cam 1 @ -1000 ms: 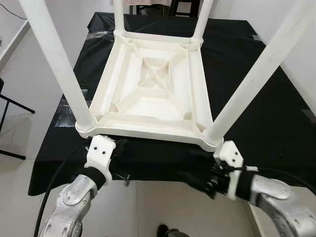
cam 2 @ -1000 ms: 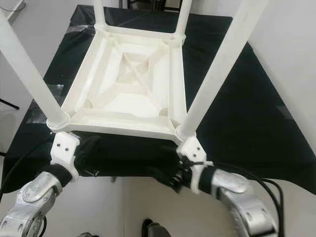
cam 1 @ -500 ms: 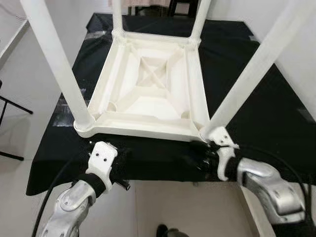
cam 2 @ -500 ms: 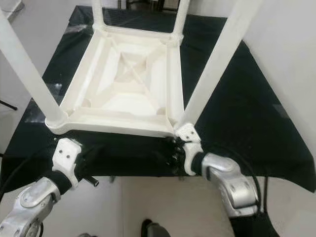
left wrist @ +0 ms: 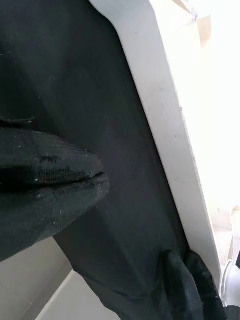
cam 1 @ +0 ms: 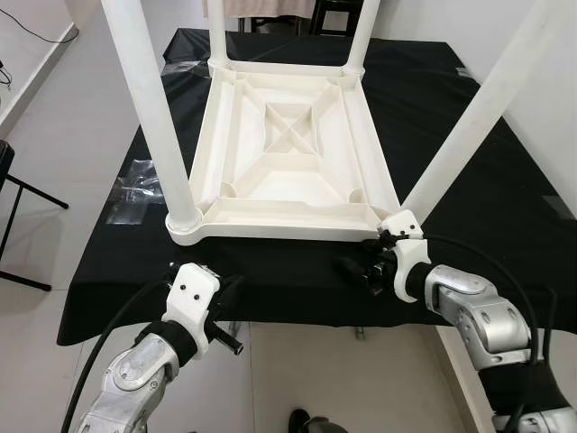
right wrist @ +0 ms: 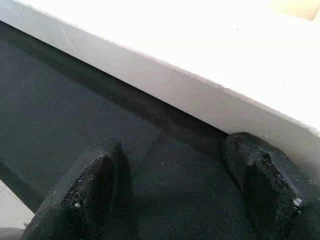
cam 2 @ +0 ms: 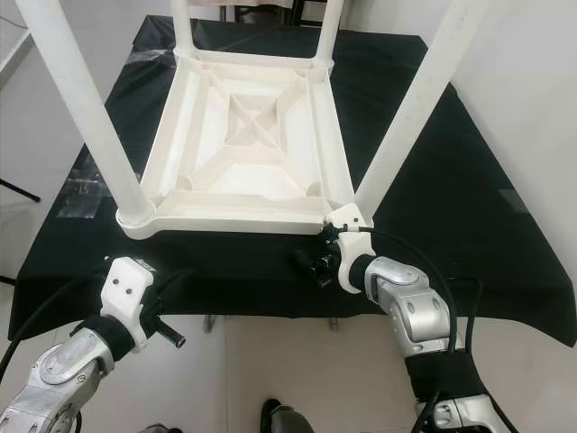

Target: Building children table

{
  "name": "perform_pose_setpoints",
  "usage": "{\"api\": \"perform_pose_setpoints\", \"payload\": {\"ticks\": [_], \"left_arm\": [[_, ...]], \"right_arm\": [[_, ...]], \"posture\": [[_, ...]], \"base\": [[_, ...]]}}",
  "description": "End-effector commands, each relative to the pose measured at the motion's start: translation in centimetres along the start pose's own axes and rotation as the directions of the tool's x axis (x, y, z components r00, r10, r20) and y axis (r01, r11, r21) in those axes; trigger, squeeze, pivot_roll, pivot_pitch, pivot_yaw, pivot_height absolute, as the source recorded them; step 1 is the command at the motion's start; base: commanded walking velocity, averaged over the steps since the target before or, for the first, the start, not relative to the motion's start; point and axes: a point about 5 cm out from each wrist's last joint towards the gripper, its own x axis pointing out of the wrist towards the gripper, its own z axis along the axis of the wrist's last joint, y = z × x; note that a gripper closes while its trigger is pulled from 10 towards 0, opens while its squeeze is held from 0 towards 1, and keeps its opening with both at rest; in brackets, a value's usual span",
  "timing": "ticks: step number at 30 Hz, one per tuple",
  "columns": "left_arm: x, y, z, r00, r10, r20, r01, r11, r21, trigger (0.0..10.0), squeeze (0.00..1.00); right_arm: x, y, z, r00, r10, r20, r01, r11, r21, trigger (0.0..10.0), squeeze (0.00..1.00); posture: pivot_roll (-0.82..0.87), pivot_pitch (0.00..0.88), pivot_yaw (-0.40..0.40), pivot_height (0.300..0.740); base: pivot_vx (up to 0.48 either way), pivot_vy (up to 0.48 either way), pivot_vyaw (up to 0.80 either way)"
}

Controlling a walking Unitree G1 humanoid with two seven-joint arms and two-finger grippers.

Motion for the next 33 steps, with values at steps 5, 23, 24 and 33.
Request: {"api": "perform_pose_setpoints", "payload": {"ticks": [5,23,24,33], "left_arm": [[-0.1,-0.1,0.4,1.000,-0.011,0.008,0.011,1.000,0.001,10.0,0.00],[1.4,1.3,2.8,0.986,0.098,0.136,-0.099,0.995,0.007,10.0,0.00],[1.5,1.2,2.7,0.986,0.100,0.135,-0.102,0.995,0.005,10.0,0.00],[1.9,1.2,2.2,0.983,0.134,0.126,-0.130,0.991,-0.034,10.0,0.00]], "right_arm": [[-1.2,2.8,2.9,0.942,0.251,0.221,-0.254,0.967,-0.019,10.0,0.00],[-1.6,6.7,7.2,0.819,0.215,0.532,-0.224,0.973,-0.048,10.0,0.00],[-1.8,6.9,7.1,0.822,0.228,0.522,-0.232,0.971,-0.059,10.0,0.00],[-1.3,8.5,4.5,0.853,0.210,0.478,-0.219,0.975,-0.038,10.0,0.00]], "posture": [[0.00,0.232,-0.079,0.740],[-0.01,0.197,-0.081,0.740],[-0.01,0.197,-0.081,0.740],[-0.01,0.190,-0.075,0.740]], "base": [[0.000,0.000,0.00],[0.000,0.000,0.00],[0.000,0.000,0.00],[0.000,-0.155,0.00]]}}
